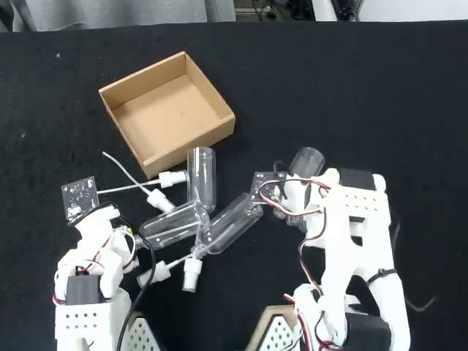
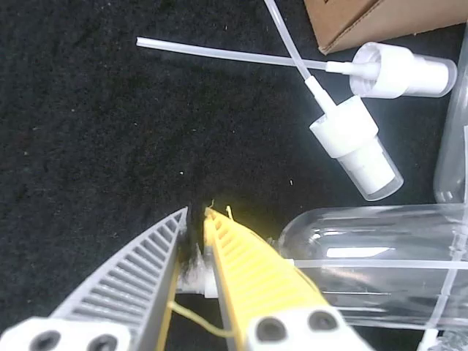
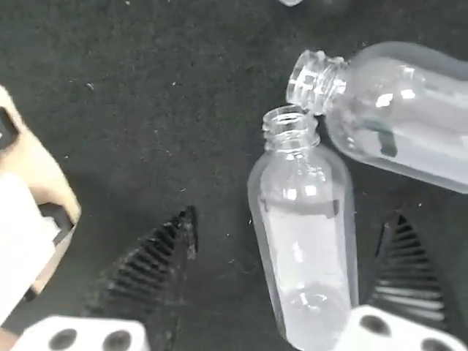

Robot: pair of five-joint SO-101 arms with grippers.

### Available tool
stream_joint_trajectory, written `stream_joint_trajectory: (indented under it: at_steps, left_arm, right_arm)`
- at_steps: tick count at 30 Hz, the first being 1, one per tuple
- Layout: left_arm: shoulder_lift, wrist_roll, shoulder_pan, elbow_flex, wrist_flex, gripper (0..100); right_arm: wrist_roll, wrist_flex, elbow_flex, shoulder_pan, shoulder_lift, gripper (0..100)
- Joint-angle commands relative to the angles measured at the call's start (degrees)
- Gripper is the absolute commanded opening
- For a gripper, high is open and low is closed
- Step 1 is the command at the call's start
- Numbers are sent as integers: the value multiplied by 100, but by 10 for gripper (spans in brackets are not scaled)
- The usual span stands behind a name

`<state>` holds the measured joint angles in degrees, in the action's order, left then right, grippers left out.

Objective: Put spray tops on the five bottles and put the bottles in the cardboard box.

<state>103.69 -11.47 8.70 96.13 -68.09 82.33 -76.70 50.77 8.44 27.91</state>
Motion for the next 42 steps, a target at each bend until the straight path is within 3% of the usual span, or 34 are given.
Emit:
stream_joint_trajectory:
  at_steps: [1, 11, 31, 39, 42]
  left_arm:
    - [88, 53, -22, 127, -18, 30]
    - [88, 53, -22, 127, -18, 30]
    - [88, 53, -22, 127, -18, 30]
    - [88, 53, -22, 127, -18, 30]
    - [88, 53, -22, 127, -18, 30]
  right_arm:
    - [62, 598, 268, 105, 40, 350]
    - [202, 1547, 892, 132, 40, 350]
    - [193, 2365, 1376, 440, 40, 345]
    - [193, 2365, 1341, 431, 40, 128]
    - [193, 2365, 1341, 404, 40, 93]
